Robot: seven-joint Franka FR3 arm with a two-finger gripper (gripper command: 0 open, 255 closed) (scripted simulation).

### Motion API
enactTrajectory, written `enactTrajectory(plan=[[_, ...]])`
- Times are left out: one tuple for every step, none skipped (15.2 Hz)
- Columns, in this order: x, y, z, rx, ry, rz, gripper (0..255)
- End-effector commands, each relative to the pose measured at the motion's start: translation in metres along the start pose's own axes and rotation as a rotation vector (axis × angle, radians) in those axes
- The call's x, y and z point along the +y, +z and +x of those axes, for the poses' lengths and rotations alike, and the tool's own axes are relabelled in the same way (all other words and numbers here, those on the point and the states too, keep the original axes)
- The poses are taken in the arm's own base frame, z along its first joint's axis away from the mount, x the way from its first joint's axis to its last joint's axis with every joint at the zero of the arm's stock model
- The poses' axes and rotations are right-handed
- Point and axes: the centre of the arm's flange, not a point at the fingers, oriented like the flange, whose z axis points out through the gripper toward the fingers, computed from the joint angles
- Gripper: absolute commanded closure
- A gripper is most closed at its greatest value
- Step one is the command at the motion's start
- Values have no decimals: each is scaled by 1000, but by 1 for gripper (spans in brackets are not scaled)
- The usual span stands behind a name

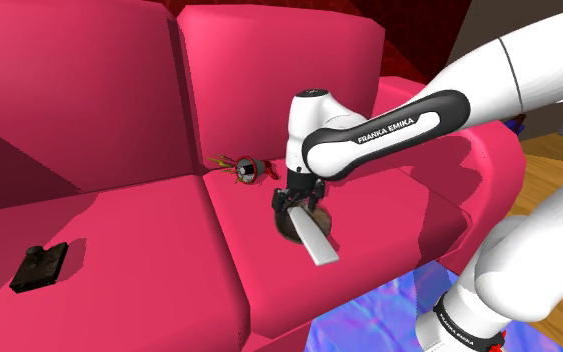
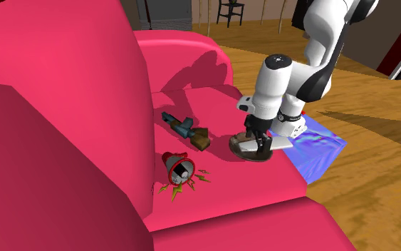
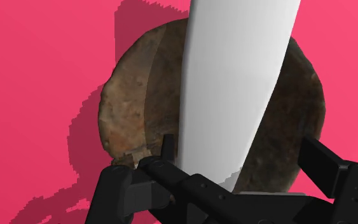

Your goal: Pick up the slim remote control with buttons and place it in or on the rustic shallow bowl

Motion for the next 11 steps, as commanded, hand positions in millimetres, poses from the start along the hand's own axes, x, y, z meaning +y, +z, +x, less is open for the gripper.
enactTrajectory(plan=[[0,-20,-1,0,0,0,0],[0,-33,-1,0,0,0,0],[0,-44,-1,0,0,0,0],[0,-44,-1,0,0,0,0],[0,-44,-1,0,0,0,0],[0,-44,-1,0,0,0,0],[0,-44,-1,0,0,0,0],[0,-44,-1,0,0,0,0],[0,-44,-1,0,0,0,0],[0,-44,-1,0,0,0,0],[0,-44,-1,0,0,0,0]])
